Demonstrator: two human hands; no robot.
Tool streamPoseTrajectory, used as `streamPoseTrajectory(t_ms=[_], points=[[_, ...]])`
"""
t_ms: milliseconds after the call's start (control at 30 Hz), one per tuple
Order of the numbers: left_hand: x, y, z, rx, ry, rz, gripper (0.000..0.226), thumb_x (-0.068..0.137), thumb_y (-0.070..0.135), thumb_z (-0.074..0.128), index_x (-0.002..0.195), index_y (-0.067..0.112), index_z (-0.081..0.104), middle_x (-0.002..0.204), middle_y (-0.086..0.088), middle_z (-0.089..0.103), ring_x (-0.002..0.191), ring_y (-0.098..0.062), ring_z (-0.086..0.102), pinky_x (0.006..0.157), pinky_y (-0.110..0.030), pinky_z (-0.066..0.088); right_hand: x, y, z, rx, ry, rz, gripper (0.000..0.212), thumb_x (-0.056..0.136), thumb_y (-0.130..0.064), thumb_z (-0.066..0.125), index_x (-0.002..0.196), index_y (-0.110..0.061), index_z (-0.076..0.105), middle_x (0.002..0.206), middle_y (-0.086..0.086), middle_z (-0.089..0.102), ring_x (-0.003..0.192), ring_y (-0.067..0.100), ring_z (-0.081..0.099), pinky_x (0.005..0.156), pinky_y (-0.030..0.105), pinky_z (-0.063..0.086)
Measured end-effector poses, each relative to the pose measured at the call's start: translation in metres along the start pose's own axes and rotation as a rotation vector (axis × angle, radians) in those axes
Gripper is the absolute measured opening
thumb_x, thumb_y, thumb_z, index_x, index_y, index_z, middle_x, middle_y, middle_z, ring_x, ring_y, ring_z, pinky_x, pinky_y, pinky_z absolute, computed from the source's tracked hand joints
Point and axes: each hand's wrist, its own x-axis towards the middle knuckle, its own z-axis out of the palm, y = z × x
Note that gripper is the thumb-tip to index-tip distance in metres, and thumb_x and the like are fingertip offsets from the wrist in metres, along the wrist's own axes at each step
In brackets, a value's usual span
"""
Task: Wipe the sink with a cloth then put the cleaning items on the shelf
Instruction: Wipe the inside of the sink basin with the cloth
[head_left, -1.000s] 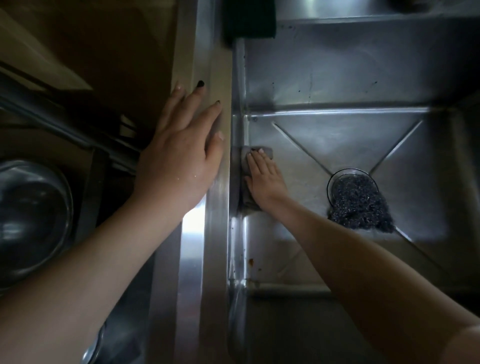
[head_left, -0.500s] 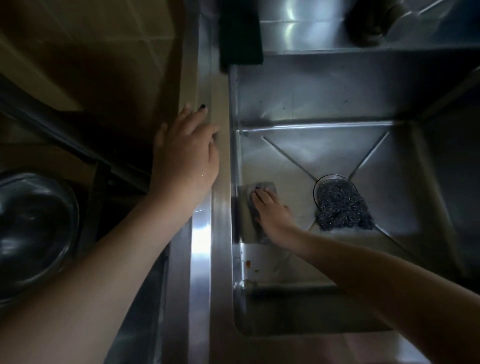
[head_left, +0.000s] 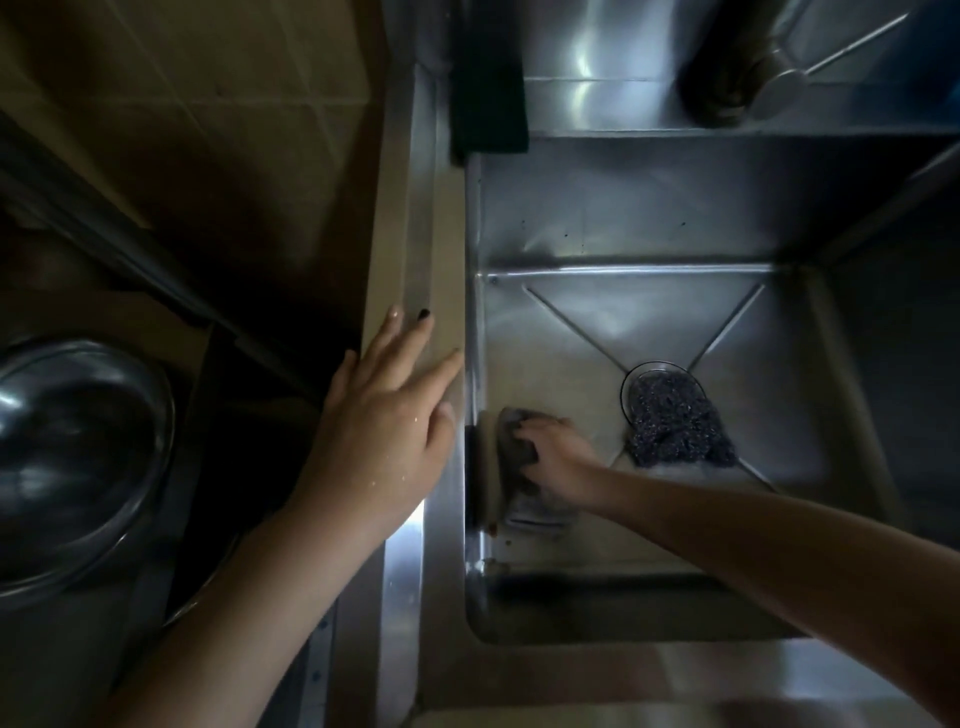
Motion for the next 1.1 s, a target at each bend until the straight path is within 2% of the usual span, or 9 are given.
streamPoseTrajectory(t_ms=[133,333,400,500,567,633,833,1100], points=[[-0.01,-0.002,0.002,0.015,0.012,0.054,0.042,0.088,0.017,0.043,0.128,0.009,0.052,0.143,-0.013,0.04,0.138,-0.03,0.019,0.11,-0.042,0.018,-0.014,-0.001,0.013,0.085,-0.034,-0.002,0.056,0.079,-0.024,0.069,0.131,-0.013,0.052,0.146,0.007,0.041,0.136,0.02,0.034,0.108,0.02,0.022],[-0.008,-0.001,0.004,-0.011,0.077,0.037,0.042,0.084,0.012,0.048,0.125,0.008,0.056,0.139,-0.012,0.045,0.137,-0.029,0.026,0.108,-0.04,0.024,-0.026,-0.004,0.027,0.063,-0.089,-0.074,0.075,0.077,-0.04,0.071,0.141,-0.017,0.038,0.151,0.002,0.03,0.137,0.02,0.022,0.107,0.019,0.014],[-0.008,-0.001,0.004,-0.011,0.083,0.029,0.041,0.085,0.014,0.046,0.124,0.009,0.056,0.139,-0.011,0.046,0.137,-0.03,0.027,0.108,-0.04,0.025,-0.03,-0.001,0.029,0.019,-0.11,-0.116,0.085,0.074,-0.046,0.071,0.145,-0.019,0.032,0.153,0.002,0.023,0.136,0.022,0.016,0.109,0.023,0.015],[-0.007,-0.001,0.004,-0.009,0.084,0.027,0.043,0.085,0.018,0.041,0.124,0.009,0.056,0.138,-0.011,0.047,0.136,-0.03,0.028,0.107,-0.039,0.024,-0.036,0.003,0.039,-0.076,-0.148,-0.187,0.092,0.075,-0.046,0.069,0.148,-0.019,0.019,0.155,0.006,0.007,0.14,0.026,0.002,0.114,0.032,0.015],[-0.007,0.0,0.003,-0.007,0.085,0.022,0.042,0.085,0.018,0.042,0.125,0.01,0.056,0.138,-0.011,0.047,0.137,-0.03,0.028,0.107,-0.038,0.024,-0.04,0.0,0.048,-0.145,-0.167,-0.172,0.094,0.079,-0.048,0.064,0.149,-0.019,0.009,0.157,0.006,-0.003,0.141,0.028,-0.004,0.113,0.043,0.021],[-0.006,0.001,0.003,0.0,0.09,0.017,0.041,0.085,0.016,0.043,0.124,0.01,0.056,0.138,-0.011,0.047,0.136,-0.03,0.029,0.108,-0.038,0.024,-0.042,-0.005,0.056,-0.181,-0.172,-0.131,0.093,0.082,-0.05,0.06,0.149,-0.019,0.003,0.158,0.007,-0.009,0.142,0.031,-0.005,0.111,0.047,0.025],[-0.006,0.003,0.002,0.027,0.106,0.007,0.041,0.084,0.014,0.047,0.123,0.01,0.057,0.136,-0.01,0.049,0.135,-0.029,0.031,0.109,-0.035,0.02,-0.019,-0.015,0.053,-0.178,-0.111,-0.069,0.085,0.087,-0.045,0.054,0.15,-0.017,0.004,0.158,0.007,-0.008,0.143,0.032,-0.004,0.111,0.049,0.024],[-0.005,0.005,0.001,0.039,0.092,0.001,0.042,0.085,0.018,0.042,0.125,0.011,0.055,0.136,-0.011,0.049,0.135,-0.027,0.029,0.109,-0.035,0.02,0.032,-0.003,0.016,-0.161,-0.036,-0.1,0.093,0.078,-0.047,0.066,0.149,-0.016,0.016,0.157,0.009,0.004,0.14,0.036,0.003,0.113,0.046,0.021]])
